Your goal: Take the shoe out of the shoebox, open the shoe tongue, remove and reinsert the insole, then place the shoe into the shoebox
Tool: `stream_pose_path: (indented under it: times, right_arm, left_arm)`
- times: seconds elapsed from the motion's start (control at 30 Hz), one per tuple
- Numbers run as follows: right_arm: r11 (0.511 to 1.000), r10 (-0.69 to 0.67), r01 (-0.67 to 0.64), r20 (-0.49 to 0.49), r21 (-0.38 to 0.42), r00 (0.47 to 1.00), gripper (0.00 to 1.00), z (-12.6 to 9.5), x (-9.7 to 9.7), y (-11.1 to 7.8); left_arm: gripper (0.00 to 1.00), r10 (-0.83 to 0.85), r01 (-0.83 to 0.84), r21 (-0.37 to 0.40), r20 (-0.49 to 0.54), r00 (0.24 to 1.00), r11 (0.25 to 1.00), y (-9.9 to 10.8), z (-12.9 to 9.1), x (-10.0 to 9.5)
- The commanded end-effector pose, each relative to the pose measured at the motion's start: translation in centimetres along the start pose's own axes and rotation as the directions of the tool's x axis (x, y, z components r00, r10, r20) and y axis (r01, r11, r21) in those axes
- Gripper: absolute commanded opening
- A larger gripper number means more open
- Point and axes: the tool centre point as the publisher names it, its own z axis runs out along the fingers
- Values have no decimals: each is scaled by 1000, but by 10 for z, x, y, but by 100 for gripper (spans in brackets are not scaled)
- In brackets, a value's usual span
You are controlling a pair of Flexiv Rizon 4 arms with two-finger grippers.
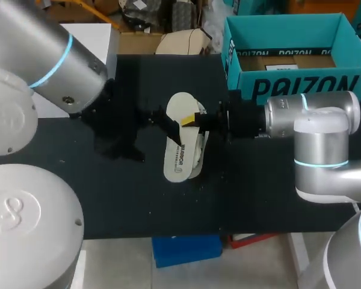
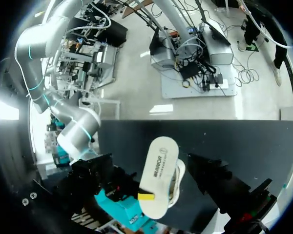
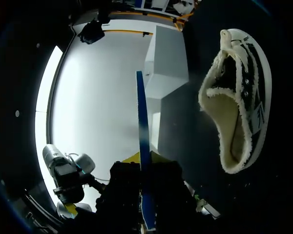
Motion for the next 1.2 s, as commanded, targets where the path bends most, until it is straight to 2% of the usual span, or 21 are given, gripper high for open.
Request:
stream_pose_path:
  times: [0.03, 0.27, 0.5, 0.9, 1.2]
  right_arm:
    - [1000, 0, 0, 2, -4, 1000, 0, 2, 0, -1]
    - [1000, 0, 0, 2, -4, 1000, 0, 2, 0, -1]
    - [1000, 0, 0, 2, -4, 1000, 0, 2, 0, -1]
    - [1000, 0, 0, 2, -4, 1000, 0, 2, 0, -1]
    - [1000, 0, 0, 2, -4, 1000, 0, 2, 0, -1]
  left_arm:
    - [100, 35, -45, 2, -667, 745, 999, 9, 13, -9]
    - [100, 73, -111, -12, -684, 726, 994, 7, 17, -11]
    - [100, 142, -207, -32, -624, 768, 978, 13, 21, -18]
    - [100, 155, -218, -58, -525, 837, 974, 36, 32, -17]
    - [100, 170, -225, -55, -487, 857, 973, 65, 36, -14]
